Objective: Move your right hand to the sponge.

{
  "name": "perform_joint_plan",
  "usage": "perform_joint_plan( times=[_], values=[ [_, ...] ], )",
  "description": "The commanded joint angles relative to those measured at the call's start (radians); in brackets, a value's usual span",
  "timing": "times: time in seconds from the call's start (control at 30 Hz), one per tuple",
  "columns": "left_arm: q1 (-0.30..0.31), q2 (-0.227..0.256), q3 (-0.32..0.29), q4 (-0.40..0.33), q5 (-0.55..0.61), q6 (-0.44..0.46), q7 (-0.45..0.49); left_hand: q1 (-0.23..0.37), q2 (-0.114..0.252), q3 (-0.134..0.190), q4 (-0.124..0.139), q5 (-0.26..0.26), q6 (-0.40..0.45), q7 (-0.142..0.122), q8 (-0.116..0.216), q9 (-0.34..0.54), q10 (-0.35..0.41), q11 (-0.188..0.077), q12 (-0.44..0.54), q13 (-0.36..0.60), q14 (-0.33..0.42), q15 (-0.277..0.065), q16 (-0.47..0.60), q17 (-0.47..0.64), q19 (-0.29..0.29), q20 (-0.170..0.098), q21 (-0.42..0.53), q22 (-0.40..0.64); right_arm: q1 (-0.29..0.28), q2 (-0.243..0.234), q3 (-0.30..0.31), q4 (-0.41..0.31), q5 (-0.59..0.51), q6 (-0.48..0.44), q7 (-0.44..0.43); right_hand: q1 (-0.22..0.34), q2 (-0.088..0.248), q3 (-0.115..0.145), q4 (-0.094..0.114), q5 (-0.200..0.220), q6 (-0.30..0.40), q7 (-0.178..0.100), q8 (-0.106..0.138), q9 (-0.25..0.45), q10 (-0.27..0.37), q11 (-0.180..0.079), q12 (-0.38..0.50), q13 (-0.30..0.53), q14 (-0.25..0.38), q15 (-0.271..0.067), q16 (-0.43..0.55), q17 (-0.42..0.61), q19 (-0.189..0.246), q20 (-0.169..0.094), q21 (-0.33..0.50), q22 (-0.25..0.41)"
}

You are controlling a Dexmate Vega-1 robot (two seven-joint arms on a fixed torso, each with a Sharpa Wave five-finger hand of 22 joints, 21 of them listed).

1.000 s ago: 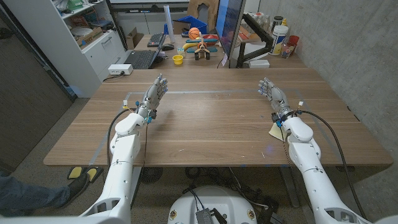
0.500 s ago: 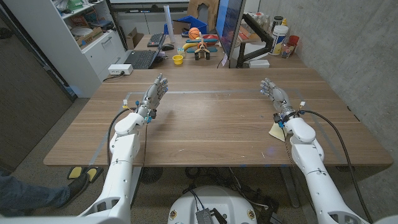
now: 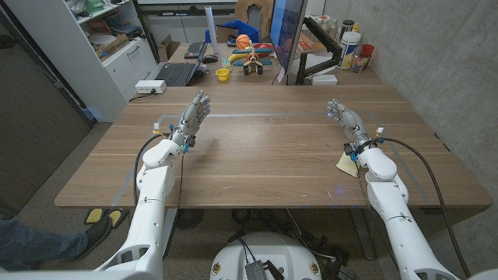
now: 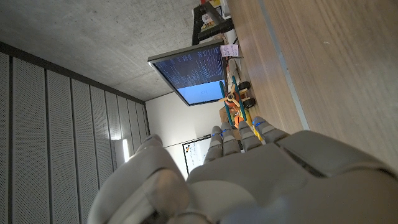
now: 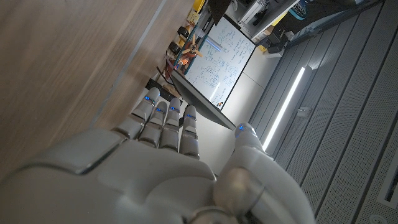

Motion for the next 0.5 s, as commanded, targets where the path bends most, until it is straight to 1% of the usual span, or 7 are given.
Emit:
perform_joint_plan(
  times=[0.03, 0.17, 0.3, 0.5],
  values=[
    [-0.014, 0.005, -0.003, 0.022, -0.001, 0.002, -0.008, 0.013, -0.002, -0.002, -0.001, -0.003, 0.001, -0.004, -0.001, 0.005, 0.002, 0.002, 0.001, 0.001, 0.003, -0.003, 0.004, 0.001, 0.002, 0.009, -0.001, 0.006, -0.009, -0.001, 0.000, -0.012, -0.025, -0.010, -0.018, 0.007, -0.002, -0.001, -0.005, 0.001, 0.004, -0.009, 0.002, 0.005, 0.009, -0.002, -0.002, 0.004, 0.008, 0.004, 0.004, 0.001, 0.011, -0.011, -0.005, 0.002],
    [-0.020, 0.007, -0.002, 0.031, 0.001, 0.003, -0.010, 0.013, -0.002, -0.003, -0.001, -0.004, 0.001, -0.004, -0.001, 0.005, 0.003, 0.001, 0.001, 0.001, 0.002, -0.003, 0.003, 0.001, 0.001, 0.010, -0.001, 0.006, -0.011, -0.009, -0.004, -0.009, -0.039, 0.006, -0.019, 0.008, -0.002, -0.001, -0.006, 0.001, 0.004, -0.011, 0.002, 0.005, 0.009, -0.003, -0.003, 0.004, 0.008, 0.004, 0.003, 0.001, 0.011, -0.010, -0.006, 0.002],
    [-0.023, 0.008, -0.001, 0.037, 0.004, 0.000, -0.012, 0.014, -0.001, -0.003, -0.001, -0.005, 0.002, -0.004, -0.001, 0.005, 0.003, 0.003, 0.001, 0.001, 0.002, -0.003, 0.004, 0.001, 0.000, 0.015, -0.001, 0.006, -0.016, -0.005, -0.003, -0.020, -0.045, -0.006, -0.028, 0.009, -0.002, -0.001, -0.006, 0.001, 0.005, -0.012, 0.002, 0.005, 0.010, -0.002, -0.003, 0.004, 0.008, 0.004, 0.003, 0.001, 0.011, -0.010, -0.007, 0.002],
    [-0.023, 0.008, -0.004, 0.038, 0.003, 0.002, -0.013, 0.014, -0.001, -0.004, -0.001, -0.007, 0.010, -0.002, 0.001, 0.005, 0.006, 0.002, 0.002, 0.001, -0.001, -0.001, 0.003, 0.001, -0.001, 0.012, -0.001, 0.006, -0.023, -0.006, -0.002, -0.027, -0.058, -0.003, -0.039, 0.011, -0.001, 0.000, -0.008, 0.001, 0.007, -0.011, 0.002, 0.005, 0.010, -0.006, -0.003, 0.004, 0.009, 0.003, 0.002, 0.001, 0.013, -0.009, -0.010, 0.002]
  ],
)
